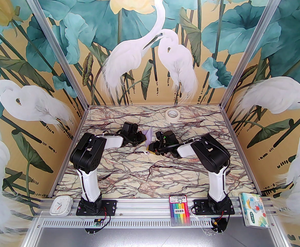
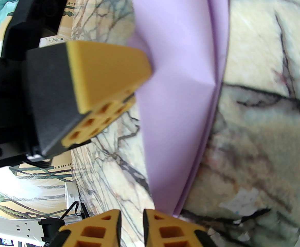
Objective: Fold a paper plane with a square sheet of paper (fold left side to right side)
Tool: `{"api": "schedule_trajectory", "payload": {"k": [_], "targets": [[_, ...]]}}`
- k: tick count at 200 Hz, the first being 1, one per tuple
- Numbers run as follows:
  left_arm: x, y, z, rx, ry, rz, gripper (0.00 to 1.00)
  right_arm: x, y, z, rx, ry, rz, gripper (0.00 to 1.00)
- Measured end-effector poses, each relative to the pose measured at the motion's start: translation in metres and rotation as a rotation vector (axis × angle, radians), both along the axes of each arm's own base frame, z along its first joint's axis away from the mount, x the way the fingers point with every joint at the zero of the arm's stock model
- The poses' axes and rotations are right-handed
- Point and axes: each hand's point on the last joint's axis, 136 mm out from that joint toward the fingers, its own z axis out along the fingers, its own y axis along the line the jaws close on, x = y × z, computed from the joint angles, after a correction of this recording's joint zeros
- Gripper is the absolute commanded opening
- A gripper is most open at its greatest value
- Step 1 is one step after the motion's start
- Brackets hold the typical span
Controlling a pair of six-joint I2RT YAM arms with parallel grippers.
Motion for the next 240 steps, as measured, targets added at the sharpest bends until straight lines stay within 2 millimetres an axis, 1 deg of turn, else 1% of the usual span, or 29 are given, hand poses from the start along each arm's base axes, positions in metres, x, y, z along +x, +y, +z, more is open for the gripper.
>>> {"api": "schedule_trajectory", "payload": {"k": [32,54,75,118,145,166,196,203,216,227,240], "targets": [[0.001,0.000,-0.001,0.000,0.002,0.000,0.05,0.000,0.002,-0.001,0.005,0.004,0.008,0.24],[0.001,0.000,-0.002,0.001,0.003,-0.001,0.05,0.001,0.003,0.001,0.009,0.001,0.011,0.28],[0.001,0.000,-0.003,0.003,0.005,-0.002,0.05,-0.001,0.001,0.001,-0.001,0.004,0.014,0.28],[0.004,-0.003,-0.004,0.000,-0.001,-0.012,0.06,-0.003,-0.010,0.012,-0.016,-0.019,0.000,0.28],[0.005,-0.003,-0.006,0.004,-0.002,-0.018,0.07,0.001,-0.016,0.008,-0.034,-0.012,-0.021,0.26],[0.006,-0.003,-0.005,0.002,-0.005,-0.021,0.07,0.007,-0.025,0.000,-0.068,0.000,-0.055,0.25],[0.006,-0.003,-0.005,-0.002,-0.005,-0.024,0.07,0.020,-0.041,-0.008,-0.128,0.023,-0.109,0.22],[0.006,-0.003,-0.005,-0.002,-0.005,-0.024,0.07,0.025,-0.043,-0.007,-0.139,0.023,-0.117,0.20],[0.006,-0.004,-0.004,-0.004,-0.004,-0.026,0.07,0.039,-0.044,-0.004,-0.153,0.010,-0.137,0.16],[0.006,-0.004,-0.004,-0.005,-0.006,-0.027,0.07,0.052,-0.044,0.000,-0.163,-0.009,-0.150,0.11],[0.007,-0.005,-0.002,-0.008,-0.009,-0.030,0.07,0.068,-0.045,0.005,-0.177,-0.021,-0.170,0.10]]}}
